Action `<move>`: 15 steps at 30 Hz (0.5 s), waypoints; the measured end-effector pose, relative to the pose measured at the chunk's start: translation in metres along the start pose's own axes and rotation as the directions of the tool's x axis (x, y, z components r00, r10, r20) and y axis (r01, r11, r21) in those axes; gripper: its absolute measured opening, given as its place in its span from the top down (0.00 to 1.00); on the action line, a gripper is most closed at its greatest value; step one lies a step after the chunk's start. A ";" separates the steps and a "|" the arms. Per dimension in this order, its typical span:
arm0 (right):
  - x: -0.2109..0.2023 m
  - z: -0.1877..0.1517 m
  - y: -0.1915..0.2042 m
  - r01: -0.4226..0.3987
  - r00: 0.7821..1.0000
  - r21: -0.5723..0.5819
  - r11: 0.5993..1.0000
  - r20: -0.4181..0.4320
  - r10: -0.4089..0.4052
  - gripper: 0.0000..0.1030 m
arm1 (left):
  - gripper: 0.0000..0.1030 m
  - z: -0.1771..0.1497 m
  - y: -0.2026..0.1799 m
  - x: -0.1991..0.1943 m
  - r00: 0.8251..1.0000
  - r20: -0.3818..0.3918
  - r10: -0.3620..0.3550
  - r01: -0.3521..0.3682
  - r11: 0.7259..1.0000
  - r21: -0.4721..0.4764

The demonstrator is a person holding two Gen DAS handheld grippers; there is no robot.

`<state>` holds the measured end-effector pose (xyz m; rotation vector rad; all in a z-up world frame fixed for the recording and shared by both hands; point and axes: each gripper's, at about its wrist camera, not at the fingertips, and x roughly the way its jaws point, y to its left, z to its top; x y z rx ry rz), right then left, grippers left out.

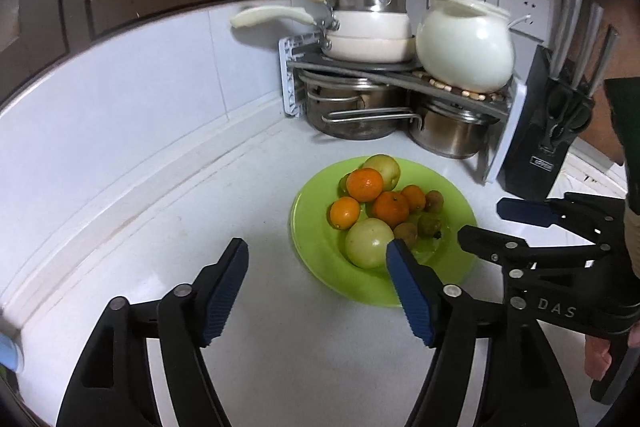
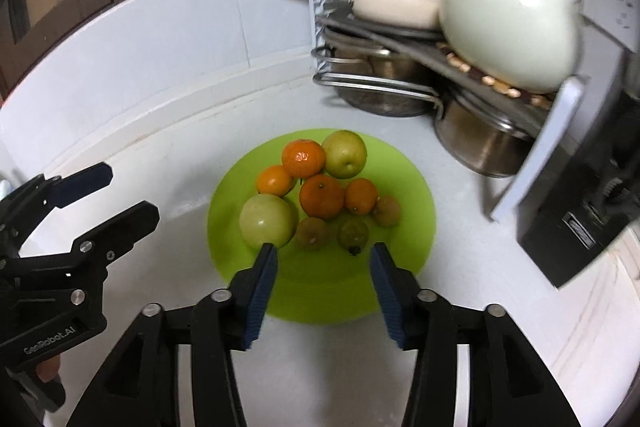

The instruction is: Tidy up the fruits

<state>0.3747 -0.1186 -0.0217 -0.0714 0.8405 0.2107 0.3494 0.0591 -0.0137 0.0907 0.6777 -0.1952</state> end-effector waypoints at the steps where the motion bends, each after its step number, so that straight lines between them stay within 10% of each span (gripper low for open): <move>1: -0.006 -0.002 0.001 0.008 1.000 0.007 1.000 0.011 -0.008 0.48 | 0.25 -0.001 0.000 -0.006 1.000 0.005 0.001 -0.001 1.000 0.003; 15: -0.108 -0.050 0.018 0.094 0.978 0.106 0.990 0.178 -0.112 0.27 | 0.00 -0.029 -0.006 -0.096 0.989 0.145 0.035 -0.035 0.999 -0.007</move>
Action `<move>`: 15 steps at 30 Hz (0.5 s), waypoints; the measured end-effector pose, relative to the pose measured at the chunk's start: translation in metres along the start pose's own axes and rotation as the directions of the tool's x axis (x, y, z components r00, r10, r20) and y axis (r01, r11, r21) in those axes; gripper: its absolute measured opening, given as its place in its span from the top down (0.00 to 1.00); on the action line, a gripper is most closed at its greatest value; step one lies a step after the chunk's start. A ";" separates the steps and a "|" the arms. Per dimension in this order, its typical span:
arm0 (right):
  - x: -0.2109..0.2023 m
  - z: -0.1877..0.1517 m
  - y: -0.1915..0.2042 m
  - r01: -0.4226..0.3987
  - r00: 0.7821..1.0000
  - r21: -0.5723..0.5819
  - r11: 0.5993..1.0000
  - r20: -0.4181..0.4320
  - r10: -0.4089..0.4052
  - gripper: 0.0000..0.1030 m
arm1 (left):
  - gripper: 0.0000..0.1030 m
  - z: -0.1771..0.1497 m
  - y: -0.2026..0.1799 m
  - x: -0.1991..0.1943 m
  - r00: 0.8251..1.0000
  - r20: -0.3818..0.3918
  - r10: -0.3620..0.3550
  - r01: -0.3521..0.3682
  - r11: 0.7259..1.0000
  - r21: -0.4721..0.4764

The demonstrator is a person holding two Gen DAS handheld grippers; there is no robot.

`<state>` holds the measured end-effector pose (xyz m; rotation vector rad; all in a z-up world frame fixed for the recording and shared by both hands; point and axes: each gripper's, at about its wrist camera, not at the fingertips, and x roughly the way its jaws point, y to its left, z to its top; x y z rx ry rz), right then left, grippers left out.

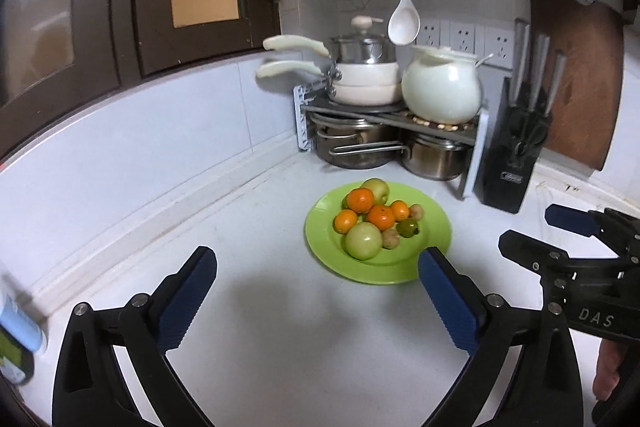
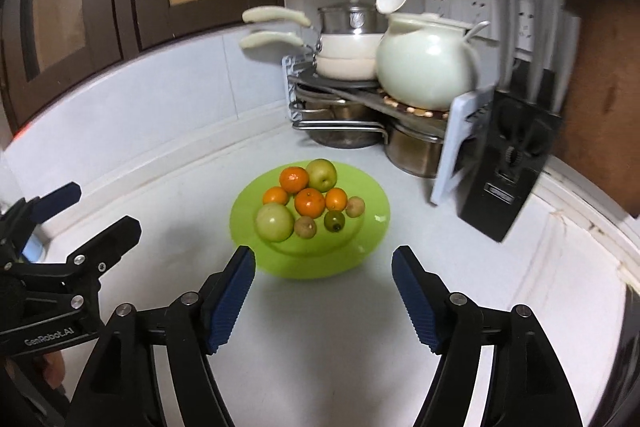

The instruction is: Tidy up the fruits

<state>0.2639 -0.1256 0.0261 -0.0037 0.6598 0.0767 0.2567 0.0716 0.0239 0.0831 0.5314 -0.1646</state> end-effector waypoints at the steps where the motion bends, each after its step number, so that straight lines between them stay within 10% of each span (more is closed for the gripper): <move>1: -0.007 -0.003 0.000 0.004 1.000 -0.001 1.000 0.009 -0.004 0.25 | 0.00 -0.004 -0.003 -0.008 1.000 0.004 -0.003 0.003 1.000 -0.006; 15: -0.096 -0.047 -0.005 -0.041 0.996 -0.042 0.998 0.074 0.044 0.20 | 0.00 -0.041 -0.034 -0.105 0.996 0.051 0.078 -0.075 0.995 -0.062</move>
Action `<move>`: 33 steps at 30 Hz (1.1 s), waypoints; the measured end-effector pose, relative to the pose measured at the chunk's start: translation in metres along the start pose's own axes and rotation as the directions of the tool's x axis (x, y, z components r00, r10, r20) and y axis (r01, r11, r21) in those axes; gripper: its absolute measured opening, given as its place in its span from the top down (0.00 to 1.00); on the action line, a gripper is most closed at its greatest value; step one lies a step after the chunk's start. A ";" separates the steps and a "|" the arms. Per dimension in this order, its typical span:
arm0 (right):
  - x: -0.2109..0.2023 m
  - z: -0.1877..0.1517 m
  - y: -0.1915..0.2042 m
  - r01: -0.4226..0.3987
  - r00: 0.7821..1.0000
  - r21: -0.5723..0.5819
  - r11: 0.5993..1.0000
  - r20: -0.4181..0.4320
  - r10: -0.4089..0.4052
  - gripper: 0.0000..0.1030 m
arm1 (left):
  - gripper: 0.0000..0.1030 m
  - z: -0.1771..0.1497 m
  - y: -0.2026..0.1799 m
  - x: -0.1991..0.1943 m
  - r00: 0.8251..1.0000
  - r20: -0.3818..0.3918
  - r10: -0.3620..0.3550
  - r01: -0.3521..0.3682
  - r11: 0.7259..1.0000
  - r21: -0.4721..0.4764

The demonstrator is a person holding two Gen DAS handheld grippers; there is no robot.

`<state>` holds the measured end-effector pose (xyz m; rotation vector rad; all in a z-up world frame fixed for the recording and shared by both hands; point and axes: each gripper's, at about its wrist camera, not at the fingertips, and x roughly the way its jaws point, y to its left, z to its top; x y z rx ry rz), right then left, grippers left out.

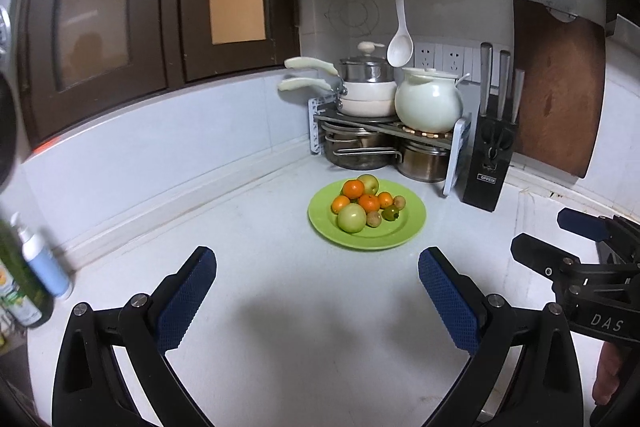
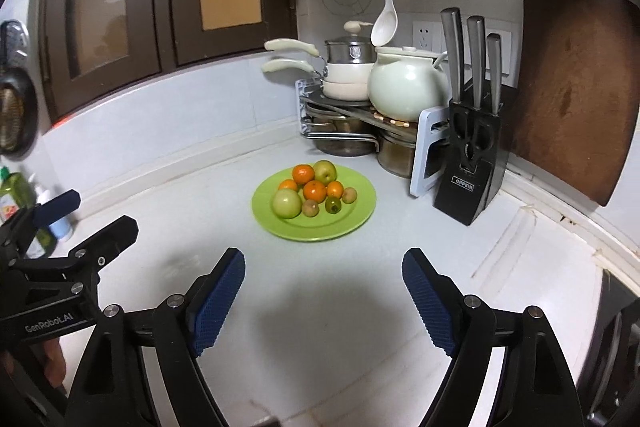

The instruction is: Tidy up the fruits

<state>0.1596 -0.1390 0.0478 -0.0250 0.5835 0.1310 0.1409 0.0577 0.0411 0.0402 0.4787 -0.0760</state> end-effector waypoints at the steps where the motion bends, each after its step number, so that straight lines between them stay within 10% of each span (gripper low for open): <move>1: -0.007 -0.002 0.000 -0.004 1.000 -0.003 1.000 0.006 0.004 0.19 | 0.00 -0.002 -0.001 -0.007 1.000 0.003 0.003 -0.003 1.000 -0.006; 33: -0.124 -0.056 -0.004 -0.018 0.997 -0.040 0.999 0.078 0.022 0.15 | 0.00 -0.051 -0.033 -0.126 0.998 0.036 0.051 -0.050 0.998 -0.038</move>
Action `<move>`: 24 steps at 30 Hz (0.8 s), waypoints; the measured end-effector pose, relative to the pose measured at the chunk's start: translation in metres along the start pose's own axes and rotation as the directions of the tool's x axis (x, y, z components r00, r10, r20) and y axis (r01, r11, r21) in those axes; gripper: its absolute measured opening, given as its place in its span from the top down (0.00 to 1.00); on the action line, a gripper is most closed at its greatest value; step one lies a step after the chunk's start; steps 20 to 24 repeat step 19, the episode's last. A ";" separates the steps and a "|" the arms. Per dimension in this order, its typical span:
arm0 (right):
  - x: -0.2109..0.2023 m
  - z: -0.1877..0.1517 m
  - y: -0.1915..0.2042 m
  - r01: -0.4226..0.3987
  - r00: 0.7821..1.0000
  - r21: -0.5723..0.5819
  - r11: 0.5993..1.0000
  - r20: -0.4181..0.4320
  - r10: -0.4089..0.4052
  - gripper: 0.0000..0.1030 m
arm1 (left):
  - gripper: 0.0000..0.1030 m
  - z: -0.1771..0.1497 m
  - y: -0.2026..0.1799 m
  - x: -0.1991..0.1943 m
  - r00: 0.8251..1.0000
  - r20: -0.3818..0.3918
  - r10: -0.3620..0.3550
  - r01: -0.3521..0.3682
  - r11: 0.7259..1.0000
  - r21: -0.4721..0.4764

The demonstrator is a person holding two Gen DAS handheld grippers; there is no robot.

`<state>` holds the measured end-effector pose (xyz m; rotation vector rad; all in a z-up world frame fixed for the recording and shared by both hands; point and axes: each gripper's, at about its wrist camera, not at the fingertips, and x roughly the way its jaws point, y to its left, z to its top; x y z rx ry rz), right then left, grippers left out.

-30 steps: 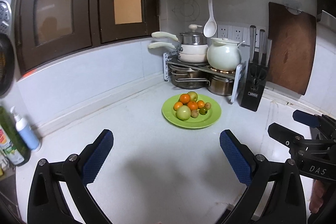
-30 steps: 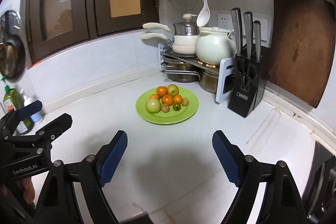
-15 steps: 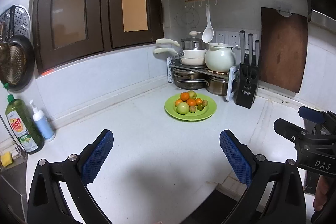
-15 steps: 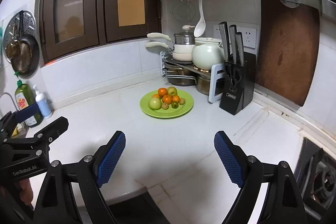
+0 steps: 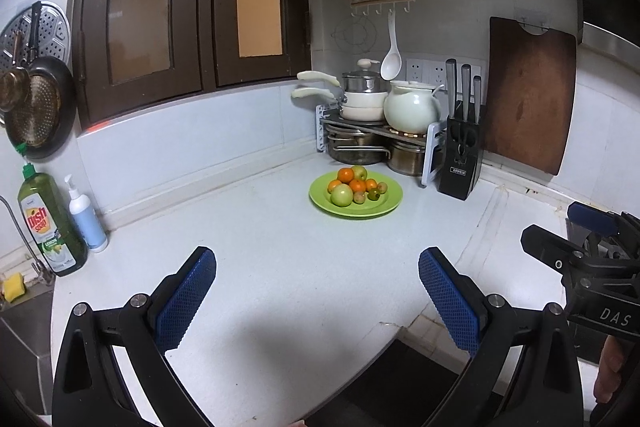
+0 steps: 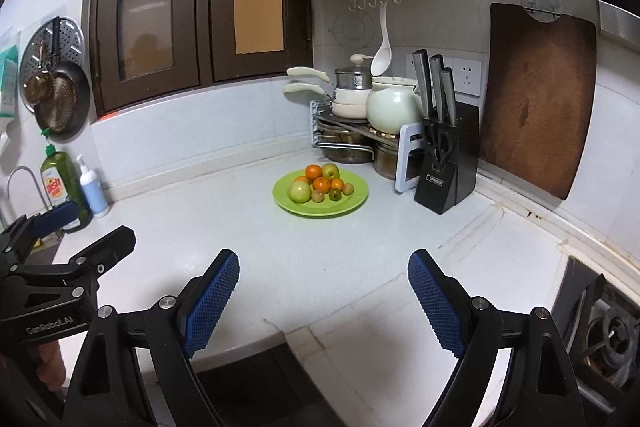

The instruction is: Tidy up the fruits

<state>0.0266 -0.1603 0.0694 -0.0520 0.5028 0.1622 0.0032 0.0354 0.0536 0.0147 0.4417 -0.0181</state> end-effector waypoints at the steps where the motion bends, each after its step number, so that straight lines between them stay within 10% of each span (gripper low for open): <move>1: -0.001 -0.001 0.000 -0.002 1.000 0.001 1.000 -0.001 0.002 0.15 | 0.00 -0.001 0.000 -0.002 1.000 0.003 0.000 0.000 1.000 0.002; 24: -0.008 -0.011 -0.002 -0.020 1.000 0.006 1.000 -0.014 0.020 0.15 | 0.00 -0.005 -0.003 -0.010 1.000 -0.003 0.003 -0.003 1.000 0.006</move>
